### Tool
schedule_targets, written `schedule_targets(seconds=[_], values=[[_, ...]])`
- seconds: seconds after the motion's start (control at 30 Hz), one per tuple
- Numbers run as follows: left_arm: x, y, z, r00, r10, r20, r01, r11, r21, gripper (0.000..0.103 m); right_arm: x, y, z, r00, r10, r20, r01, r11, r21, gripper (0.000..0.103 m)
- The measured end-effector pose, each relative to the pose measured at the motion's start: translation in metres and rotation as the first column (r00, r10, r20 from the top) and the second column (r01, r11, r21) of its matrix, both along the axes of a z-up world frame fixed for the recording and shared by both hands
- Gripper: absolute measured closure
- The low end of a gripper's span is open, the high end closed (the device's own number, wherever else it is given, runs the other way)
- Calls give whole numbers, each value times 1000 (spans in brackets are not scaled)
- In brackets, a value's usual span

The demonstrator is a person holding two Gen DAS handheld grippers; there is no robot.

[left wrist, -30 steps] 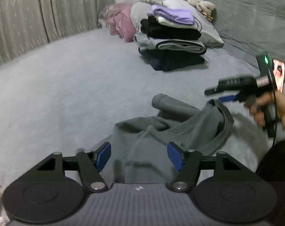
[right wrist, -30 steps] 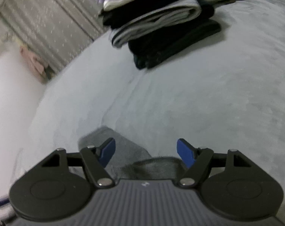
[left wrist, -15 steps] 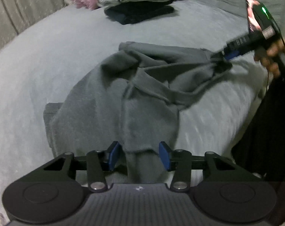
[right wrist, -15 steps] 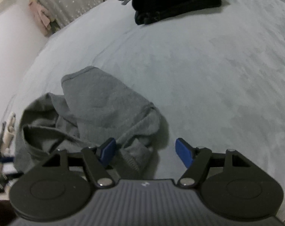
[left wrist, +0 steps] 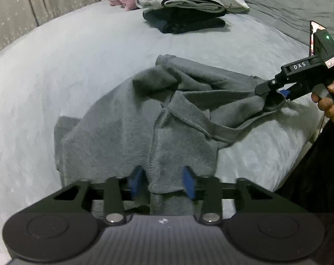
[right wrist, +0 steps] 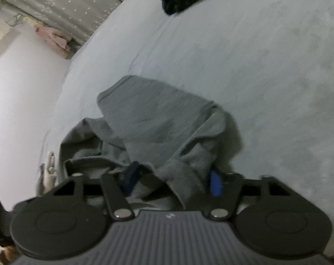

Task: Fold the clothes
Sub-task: 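Lift the grey T-shirt high with both grippers and shake it out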

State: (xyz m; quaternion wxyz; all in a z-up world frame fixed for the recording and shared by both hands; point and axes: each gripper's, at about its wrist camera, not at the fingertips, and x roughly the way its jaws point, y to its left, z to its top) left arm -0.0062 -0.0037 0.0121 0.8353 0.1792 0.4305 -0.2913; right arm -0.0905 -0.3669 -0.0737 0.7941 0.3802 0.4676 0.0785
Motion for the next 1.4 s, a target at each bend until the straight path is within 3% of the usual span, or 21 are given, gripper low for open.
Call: schedule_targets(seconds=[0.03,0.2,0.3,0.43,0.5,0.57,0.6,0.77,0.8,0.83,0.87,0.93,1.1,1.17,1.23,1.27,1.4], values=[[-2,2,2,1000,22,-1,-22,1000,-13,95,-1,1,1,1000,6,13,-6,1000,4,82],[-21,22,35,989,120,86,-113,990,-87,98,-20,-2,36,982,-16,186,5,998,63,89],[-29,35,56,973,178,146,-160,979,-127,99,-39,-9,76,940,-75,332,27,989,146,90],[-41,57,103,931,272,243,-220,950,-220,99,-51,-12,128,879,-121,462,29,979,201,90],[-51,67,141,890,322,324,-236,931,-278,99,-55,-8,155,845,-129,519,26,979,201,90],[-57,69,161,864,344,367,-237,922,-307,99,-61,-1,192,794,-133,594,23,982,189,90],[-65,72,183,831,369,415,-236,911,-338,99,-65,2,210,764,-134,631,26,984,178,90],[-86,76,245,731,422,536,-214,888,-407,99,-88,16,282,634,-106,766,52,994,94,90],[-94,77,267,694,435,573,-202,882,-426,99,-92,19,294,614,-100,783,56,995,83,90],[-98,77,278,677,442,589,-194,879,-436,99,-96,21,304,593,-96,799,63,995,73,90],[-99,78,283,669,443,596,-188,877,-441,99,-100,23,314,572,-93,815,71,995,63,90],[-108,80,310,630,453,630,-164,871,-463,99,-108,28,328,525,-87,847,90,995,47,91],[-126,74,349,555,454,697,-109,871,-480,99,-138,31,361,374,-110,921,124,990,68,91],[-129,72,354,546,452,706,-95,870,-483,99,-147,31,371,321,-117,940,133,988,77,91],[-131,67,359,537,445,717,-79,872,-483,99,-149,31,378,300,-107,948,164,985,59,91],[-129,64,358,538,446,716,-81,872,-483,99,-147,31,379,304,-110,946,178,982,56,91],[-109,52,349,554,450,701,-109,873,-475,99,-122,28,371,359,-120,926,189,981,54,90]])
